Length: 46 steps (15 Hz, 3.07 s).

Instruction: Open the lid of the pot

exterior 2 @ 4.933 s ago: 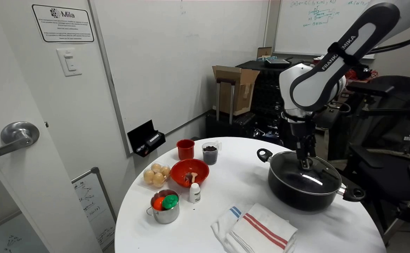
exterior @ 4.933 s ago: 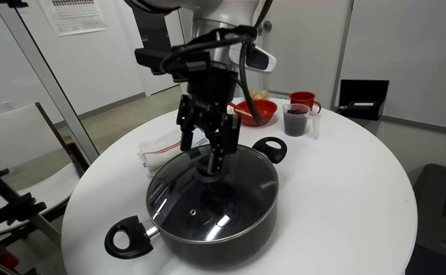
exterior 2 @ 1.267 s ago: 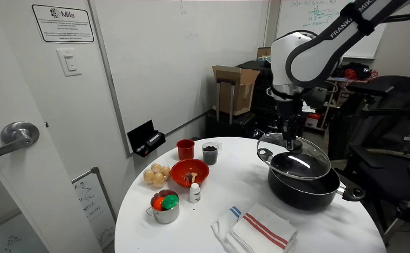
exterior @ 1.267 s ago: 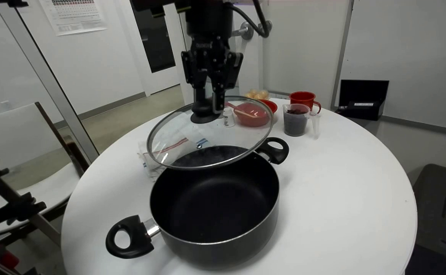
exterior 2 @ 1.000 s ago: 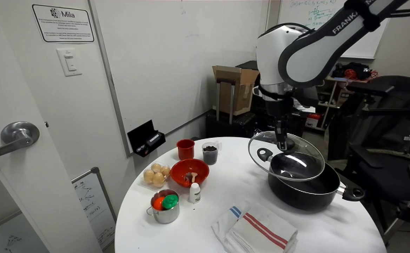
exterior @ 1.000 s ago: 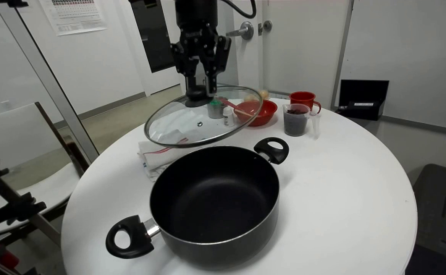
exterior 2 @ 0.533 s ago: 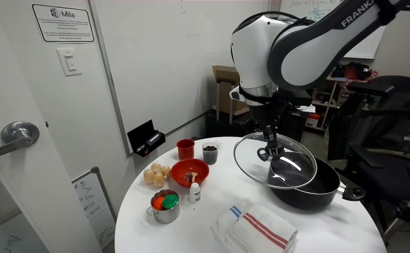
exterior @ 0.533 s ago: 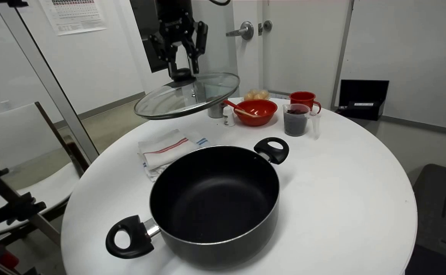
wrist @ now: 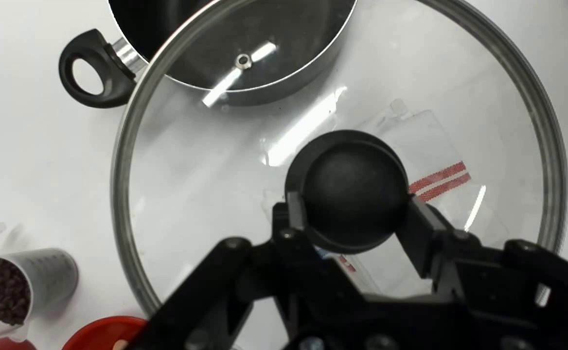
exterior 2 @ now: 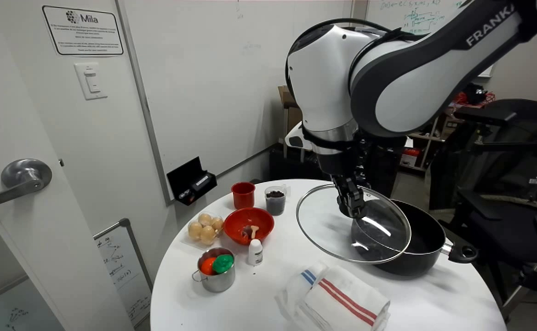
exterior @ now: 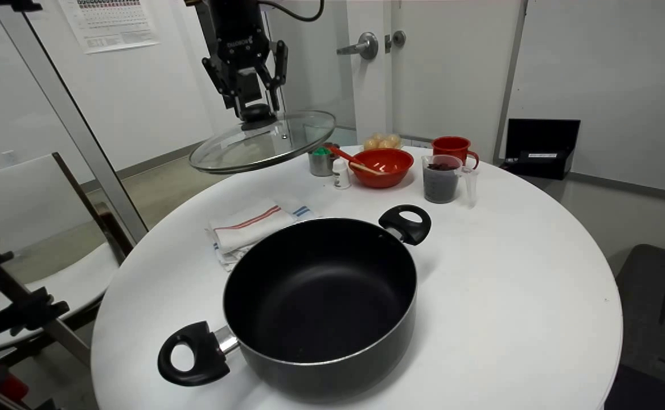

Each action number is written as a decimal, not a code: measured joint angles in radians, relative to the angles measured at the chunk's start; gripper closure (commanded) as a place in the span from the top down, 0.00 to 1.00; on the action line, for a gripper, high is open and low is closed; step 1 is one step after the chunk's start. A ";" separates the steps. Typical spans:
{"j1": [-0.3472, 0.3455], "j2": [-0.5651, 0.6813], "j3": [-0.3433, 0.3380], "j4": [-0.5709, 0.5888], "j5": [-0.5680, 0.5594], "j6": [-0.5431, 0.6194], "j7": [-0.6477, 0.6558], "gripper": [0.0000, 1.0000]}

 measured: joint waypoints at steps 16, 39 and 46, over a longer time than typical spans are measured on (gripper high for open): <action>0.021 0.245 0.031 0.100 0.004 0.106 -0.006 0.24; 0.061 0.497 0.023 0.351 0.003 0.076 -0.004 1.00; 0.073 0.486 0.033 0.354 0.003 0.096 -0.002 1.00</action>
